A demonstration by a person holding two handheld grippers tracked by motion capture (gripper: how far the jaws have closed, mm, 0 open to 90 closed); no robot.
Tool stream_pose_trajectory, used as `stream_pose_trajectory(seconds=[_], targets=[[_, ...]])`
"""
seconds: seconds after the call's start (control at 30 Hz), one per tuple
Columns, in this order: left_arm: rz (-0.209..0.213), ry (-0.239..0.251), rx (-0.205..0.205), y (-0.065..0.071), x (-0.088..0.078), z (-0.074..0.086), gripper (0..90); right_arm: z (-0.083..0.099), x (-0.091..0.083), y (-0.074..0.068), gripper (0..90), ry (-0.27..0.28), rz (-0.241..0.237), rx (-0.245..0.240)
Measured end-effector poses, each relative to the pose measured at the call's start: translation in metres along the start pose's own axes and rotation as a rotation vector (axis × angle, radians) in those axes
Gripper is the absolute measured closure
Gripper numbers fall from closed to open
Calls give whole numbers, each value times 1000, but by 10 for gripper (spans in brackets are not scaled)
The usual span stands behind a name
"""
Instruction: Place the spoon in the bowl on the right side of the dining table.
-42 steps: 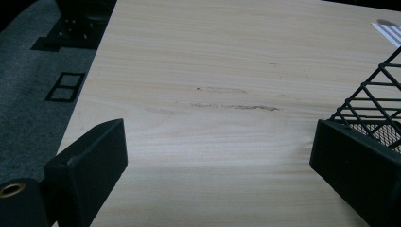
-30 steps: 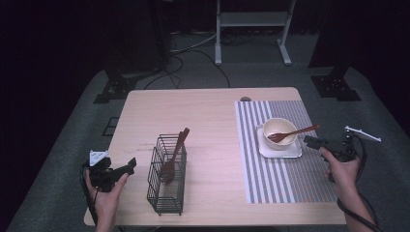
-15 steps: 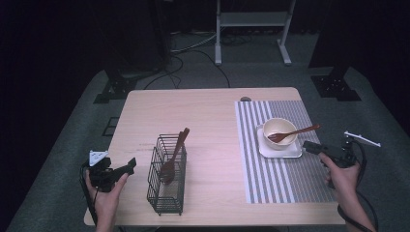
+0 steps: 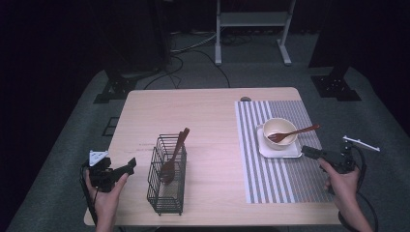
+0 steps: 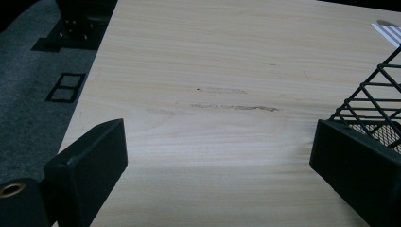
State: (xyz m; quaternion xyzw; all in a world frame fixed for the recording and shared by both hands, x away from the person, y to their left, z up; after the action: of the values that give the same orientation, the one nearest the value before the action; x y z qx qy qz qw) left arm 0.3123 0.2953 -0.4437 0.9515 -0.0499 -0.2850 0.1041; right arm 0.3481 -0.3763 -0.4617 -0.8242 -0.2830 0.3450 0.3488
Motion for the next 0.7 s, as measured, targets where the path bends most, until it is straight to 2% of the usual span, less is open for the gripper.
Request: stream_pose_trajectory(seconds=[0.7], targets=[[1, 0, 1, 0, 0, 0, 39, 19, 3, -8, 441, -20, -28, -22]])
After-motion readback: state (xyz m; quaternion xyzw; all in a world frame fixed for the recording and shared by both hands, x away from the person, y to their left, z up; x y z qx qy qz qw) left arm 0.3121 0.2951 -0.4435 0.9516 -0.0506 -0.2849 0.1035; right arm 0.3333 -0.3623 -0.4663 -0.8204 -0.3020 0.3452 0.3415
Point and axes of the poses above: each handheld gripper's, and its own axes: x roughly forward along the jaws, z roughly out of its underside, y roughly to its right, the point moved 3 cm from there along x, roughly forward along the jaws, and after that the axes turned 6 degrees about -x, right-handed, at the moved point
